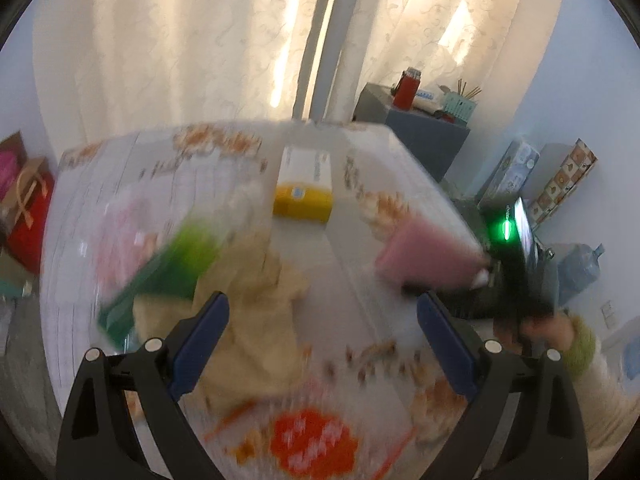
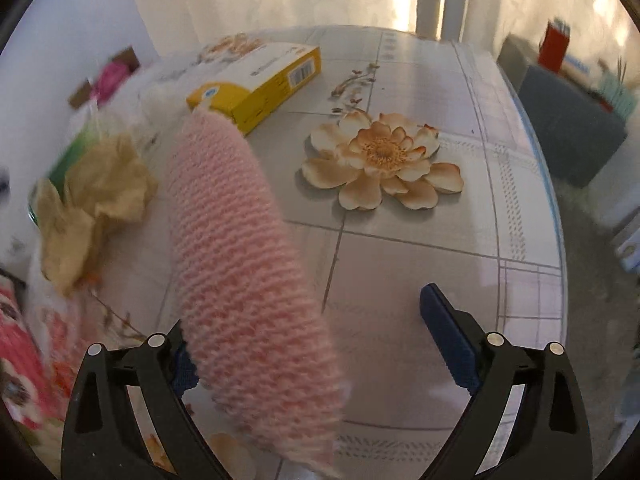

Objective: Collect trash

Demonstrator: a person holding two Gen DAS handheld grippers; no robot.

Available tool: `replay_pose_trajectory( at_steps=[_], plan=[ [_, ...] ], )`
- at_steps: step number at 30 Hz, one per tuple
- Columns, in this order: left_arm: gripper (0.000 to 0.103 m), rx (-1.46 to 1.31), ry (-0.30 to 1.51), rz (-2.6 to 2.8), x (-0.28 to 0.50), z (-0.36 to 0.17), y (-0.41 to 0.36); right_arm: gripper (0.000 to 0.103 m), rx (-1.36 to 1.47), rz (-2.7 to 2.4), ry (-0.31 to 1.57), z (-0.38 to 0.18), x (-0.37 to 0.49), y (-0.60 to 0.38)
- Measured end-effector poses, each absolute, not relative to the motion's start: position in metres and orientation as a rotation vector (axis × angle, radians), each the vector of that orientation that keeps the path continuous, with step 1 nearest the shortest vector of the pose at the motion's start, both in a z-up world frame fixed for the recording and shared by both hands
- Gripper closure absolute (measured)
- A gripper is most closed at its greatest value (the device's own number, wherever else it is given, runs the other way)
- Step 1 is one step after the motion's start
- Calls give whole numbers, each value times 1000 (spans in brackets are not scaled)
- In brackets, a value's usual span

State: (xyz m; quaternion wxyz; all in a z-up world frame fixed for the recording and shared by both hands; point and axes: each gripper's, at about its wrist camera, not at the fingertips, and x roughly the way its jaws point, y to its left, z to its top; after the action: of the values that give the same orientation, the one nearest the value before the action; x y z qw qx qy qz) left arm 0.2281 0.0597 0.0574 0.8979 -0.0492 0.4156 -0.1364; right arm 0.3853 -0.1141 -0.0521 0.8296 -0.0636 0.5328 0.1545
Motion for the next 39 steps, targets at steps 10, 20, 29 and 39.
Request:
replay_pose_trajectory(
  at_steps=[10,20,29,39],
  plan=[
    [8,3,1084,-294,399,39,18,12,-71,324,1074,-40,381,-128],
    [8,24,1332,-228,490,-30,15,10,26,412,996,-11,391,-146],
    [7,85,1393,-174,511,-58,15,10,-89,480,1035,-31,420,-113],
    [15,144,1328,-151,510,-60,-3,16,-151,414,1086,-45,413,-106]
  ],
)
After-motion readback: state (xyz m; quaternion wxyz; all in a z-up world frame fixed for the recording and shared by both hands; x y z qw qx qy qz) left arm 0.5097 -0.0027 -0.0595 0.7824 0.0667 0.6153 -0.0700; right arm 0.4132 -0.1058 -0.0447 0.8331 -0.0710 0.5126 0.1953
